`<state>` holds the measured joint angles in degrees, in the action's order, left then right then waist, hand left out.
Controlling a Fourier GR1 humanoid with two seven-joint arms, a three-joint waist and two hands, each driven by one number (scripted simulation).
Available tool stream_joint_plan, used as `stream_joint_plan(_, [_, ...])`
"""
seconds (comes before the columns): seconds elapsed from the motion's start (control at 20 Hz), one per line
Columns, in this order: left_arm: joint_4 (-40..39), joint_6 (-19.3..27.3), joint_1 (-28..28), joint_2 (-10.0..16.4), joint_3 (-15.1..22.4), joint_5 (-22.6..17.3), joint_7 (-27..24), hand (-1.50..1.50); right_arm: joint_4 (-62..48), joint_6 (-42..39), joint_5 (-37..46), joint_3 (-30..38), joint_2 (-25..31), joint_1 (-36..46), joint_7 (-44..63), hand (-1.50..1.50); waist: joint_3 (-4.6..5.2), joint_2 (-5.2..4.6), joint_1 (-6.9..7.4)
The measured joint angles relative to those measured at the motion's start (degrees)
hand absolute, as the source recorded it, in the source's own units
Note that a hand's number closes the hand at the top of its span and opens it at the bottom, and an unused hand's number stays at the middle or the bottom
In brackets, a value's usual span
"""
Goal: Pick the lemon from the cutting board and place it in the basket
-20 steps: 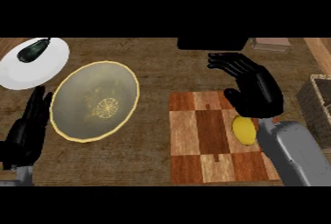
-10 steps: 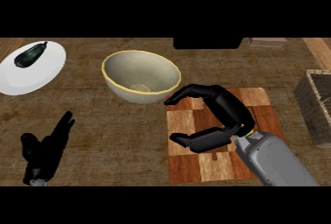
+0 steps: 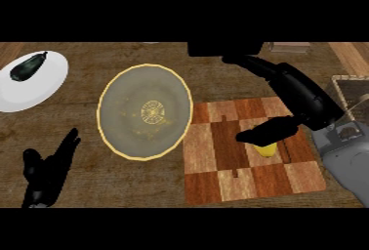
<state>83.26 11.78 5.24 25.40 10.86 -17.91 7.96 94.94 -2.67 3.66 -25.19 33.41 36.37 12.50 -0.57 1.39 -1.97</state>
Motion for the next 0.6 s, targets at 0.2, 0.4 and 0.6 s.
stream_joint_plan(0.2, [0.33,0.85,-0.33,-0.52,0.31,0.56,1.47,0.00,3.08,-8.32,-0.90,2.95,8.94,5.69,7.03,-1.50,0.02,-0.07,-0.12])
stream_joint_plan(0.4, [0.36,0.43,-0.66,-0.57,0.28,0.71,1.94,0.00,4.90,-18.99,-6.16,5.63,16.43,10.12,12.34,-1.50,0.03,-0.25,0.22])
stream_joint_plan(0.6, [0.71,-0.41,-0.12,-0.39,0.08,0.84,1.24,0.00,4.17,-30.26,-13.03,6.86,22.63,12.74,16.16,-1.50,0.07,-0.40,0.74])
